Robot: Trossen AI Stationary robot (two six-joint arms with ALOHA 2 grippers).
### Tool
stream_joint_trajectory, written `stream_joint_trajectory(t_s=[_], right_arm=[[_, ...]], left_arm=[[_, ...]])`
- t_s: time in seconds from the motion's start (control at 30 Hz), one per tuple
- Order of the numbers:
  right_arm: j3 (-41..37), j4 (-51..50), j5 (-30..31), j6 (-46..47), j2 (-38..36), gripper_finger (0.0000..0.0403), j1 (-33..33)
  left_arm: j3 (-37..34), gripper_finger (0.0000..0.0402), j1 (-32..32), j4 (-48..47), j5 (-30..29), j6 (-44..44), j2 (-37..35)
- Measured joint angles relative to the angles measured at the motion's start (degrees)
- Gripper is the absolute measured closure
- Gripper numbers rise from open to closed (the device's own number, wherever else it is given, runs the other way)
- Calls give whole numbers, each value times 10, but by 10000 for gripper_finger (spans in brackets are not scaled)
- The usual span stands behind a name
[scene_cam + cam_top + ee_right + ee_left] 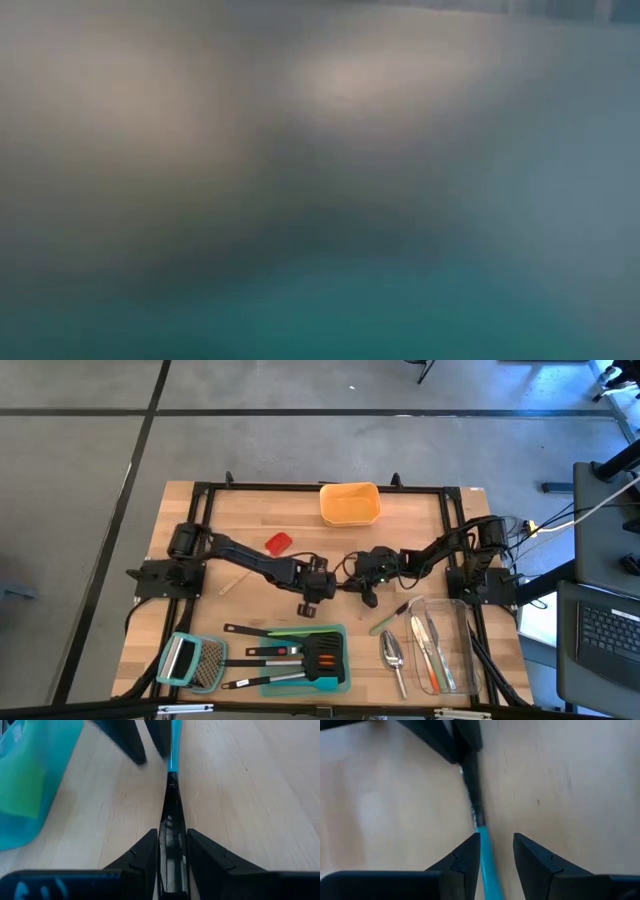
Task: Pick & Place Kitchen Items
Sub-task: Put the blue table knife into the transparent bin
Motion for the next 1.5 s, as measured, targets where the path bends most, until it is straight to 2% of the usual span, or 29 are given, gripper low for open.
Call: stream_joint_trajectory(t_s=[0.2,0.6,0.7,0.83,1.03,1.13,1.27,1.43,1.5], right_arm=[[1,-1,0,5,0,295,0],[1,1,-1,-3,0,294,0],[0,6,-2,-5,-1,282,1],[0,1,4,-5,-7,247,12],[-1,-2,38,-16,-14,177,32],[-1,-2,41,-22,-14,153,36],[-1,-1,45,-22,-14,142,42],[-1,-3,76,-22,-15,145,49],[-1,-4,94,-24,-15,148,54]], left_arm=[[3,289,-10,25,-49,26,41],[0,289,-18,27,-84,21,33],[-1,289,-20,24,-101,6,28],[-2,289,-20,32,-118,-30,26],[-2,289,-18,45,-63,-64,25],[-2,290,-17,49,-59,-66,17],[-4,290,-2,56,-37,-82,-3],[-71,293,44,157,85,-86,-79],[-108,296,65,173,101,-93,-114]])
